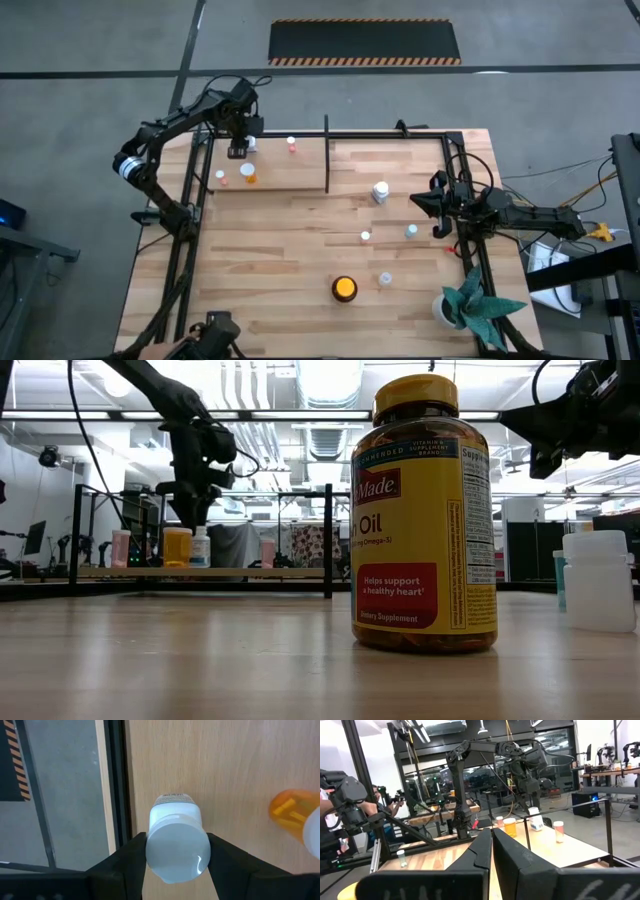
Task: Pick and place medicine bottles onto shelf by color
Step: Put the bottom white pill bottle on the shelf
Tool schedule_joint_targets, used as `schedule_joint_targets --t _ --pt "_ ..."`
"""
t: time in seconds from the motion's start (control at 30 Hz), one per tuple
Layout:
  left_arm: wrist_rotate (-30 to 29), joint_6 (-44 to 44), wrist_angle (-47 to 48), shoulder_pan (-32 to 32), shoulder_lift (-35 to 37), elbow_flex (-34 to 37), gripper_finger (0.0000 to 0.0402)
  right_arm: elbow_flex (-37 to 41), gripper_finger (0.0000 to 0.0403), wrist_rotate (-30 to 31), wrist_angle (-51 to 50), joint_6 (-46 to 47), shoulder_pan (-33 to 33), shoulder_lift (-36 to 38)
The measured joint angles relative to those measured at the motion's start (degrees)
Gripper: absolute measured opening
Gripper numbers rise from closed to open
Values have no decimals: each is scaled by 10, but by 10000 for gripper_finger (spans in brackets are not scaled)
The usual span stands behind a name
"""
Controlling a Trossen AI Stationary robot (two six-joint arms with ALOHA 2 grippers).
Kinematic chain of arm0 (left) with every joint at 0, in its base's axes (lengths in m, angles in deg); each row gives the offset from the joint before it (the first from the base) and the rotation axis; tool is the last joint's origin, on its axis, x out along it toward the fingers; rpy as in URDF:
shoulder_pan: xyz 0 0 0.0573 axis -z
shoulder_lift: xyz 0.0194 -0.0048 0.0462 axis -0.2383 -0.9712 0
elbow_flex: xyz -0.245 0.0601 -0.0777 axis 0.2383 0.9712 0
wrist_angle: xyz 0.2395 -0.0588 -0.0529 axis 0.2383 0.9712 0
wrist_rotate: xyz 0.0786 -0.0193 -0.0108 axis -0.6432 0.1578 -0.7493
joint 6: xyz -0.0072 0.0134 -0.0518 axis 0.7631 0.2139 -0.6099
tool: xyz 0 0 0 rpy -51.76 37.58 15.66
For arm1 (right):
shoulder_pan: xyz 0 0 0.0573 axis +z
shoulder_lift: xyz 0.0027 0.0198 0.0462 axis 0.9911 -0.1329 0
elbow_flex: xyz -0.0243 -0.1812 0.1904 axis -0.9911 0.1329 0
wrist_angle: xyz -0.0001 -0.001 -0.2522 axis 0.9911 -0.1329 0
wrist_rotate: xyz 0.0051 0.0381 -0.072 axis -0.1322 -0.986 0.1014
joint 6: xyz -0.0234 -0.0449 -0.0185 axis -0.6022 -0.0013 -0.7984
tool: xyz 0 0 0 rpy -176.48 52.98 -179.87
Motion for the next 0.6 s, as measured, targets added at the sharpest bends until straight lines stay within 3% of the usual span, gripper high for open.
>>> schedule_joint_targets --t 0.6 --pt "-5 -15 1 0 8 0 198 0 9 0 -1 8 0 0"
